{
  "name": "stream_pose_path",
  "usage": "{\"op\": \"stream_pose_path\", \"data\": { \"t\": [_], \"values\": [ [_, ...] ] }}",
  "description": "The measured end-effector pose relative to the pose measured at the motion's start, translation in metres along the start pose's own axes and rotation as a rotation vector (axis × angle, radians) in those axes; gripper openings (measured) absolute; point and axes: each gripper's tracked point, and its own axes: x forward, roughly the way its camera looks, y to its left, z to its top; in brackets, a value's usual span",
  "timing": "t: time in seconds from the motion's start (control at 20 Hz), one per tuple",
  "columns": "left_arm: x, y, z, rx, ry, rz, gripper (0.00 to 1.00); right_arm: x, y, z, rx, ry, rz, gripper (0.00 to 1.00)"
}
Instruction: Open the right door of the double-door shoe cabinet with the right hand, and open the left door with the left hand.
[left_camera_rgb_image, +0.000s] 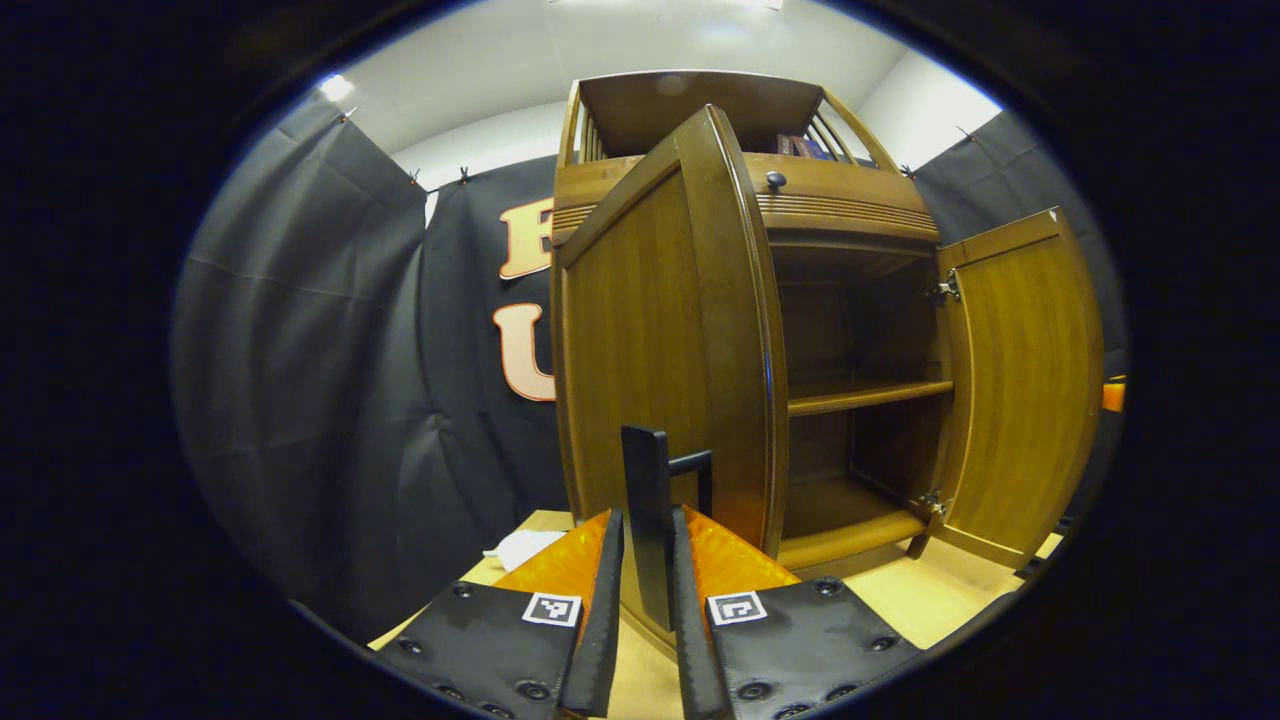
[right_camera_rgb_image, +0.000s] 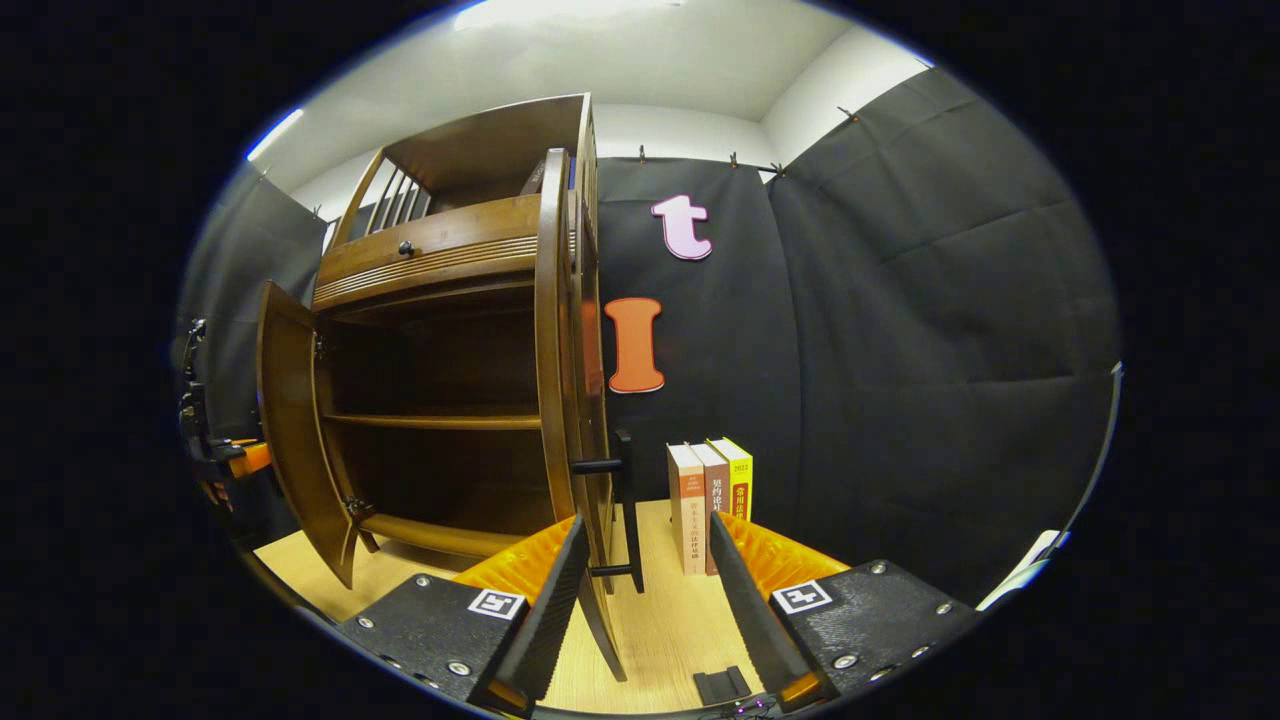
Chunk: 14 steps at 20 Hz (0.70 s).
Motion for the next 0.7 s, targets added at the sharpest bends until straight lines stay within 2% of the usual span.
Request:
{"op": "stream_pose_path", "data": {
  "t": [0.2, 0.25, 0.35, 0.5, 0.7],
  "values": [
    [-0.012, 0.044, 0.002, 0.021, -0.022, 0.064, 0.33, -0.004, 0.009, 0.001, -0.008, 0.001, -0.009, 0.75],
    [-0.012, 0.053, 0.003, 0.028, -0.026, 0.072, 0.35, -0.004, 0.009, 0.002, -0.011, 0.001, -0.014, 0.75],
    [-0.013, 0.075, 0.002, 0.026, -0.043, 0.089, 0.21, -0.005, 0.014, 0.001, -0.006, 0.008, -0.015, 0.75],
    [-0.015, 0.096, 0.001, -0.021, -0.063, 0.038, 0.22, -0.006, 0.014, 0.008, -0.01, -0.002, -0.028, 0.75],
    [-0.013, 0.116, -0.002, -0.03, -0.06, -0.058, 0.22, -0.007, 0.019, 0.015, 0.005, -0.005, -0.033, 0.75]
  ]
}}
